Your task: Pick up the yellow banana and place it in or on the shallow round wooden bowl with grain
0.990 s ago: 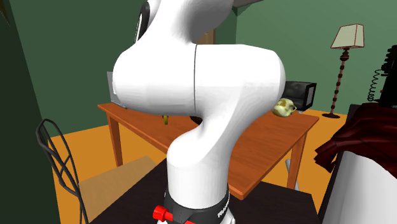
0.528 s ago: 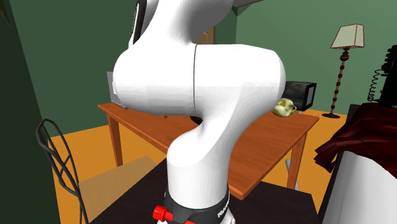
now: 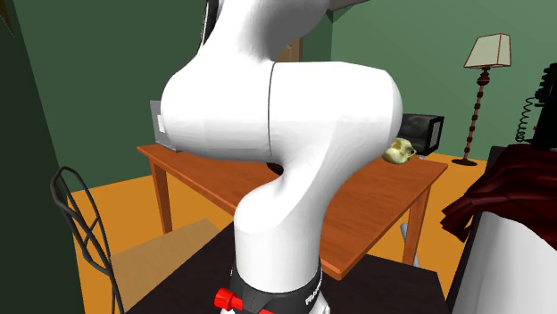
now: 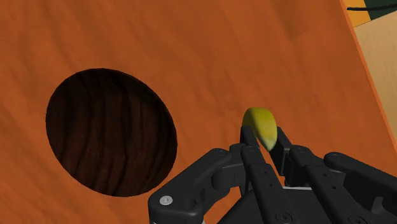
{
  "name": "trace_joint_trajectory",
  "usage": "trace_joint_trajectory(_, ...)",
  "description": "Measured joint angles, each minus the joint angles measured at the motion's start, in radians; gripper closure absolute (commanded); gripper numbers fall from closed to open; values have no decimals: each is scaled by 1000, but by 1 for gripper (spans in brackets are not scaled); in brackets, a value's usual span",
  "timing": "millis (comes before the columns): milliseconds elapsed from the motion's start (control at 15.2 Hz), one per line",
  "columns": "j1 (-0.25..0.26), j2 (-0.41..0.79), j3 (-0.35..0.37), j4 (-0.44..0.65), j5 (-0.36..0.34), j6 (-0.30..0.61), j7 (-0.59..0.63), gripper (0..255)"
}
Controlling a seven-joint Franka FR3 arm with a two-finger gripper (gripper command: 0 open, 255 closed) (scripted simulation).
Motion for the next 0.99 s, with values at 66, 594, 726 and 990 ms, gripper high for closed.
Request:
trace_joint_trajectory(66, -11, 9, -8, 15, -2, -5, -19, 255)
trace_joint_trajectory(594, -95, 121, -74, 177, -27, -46, -170, 255)
trace_joint_trajectory(726, -116, 151, -89, 231, -29, -67, -211, 255)
trace_joint_trajectory(990, -145, 205, -110, 311, -36, -87, -267, 255)
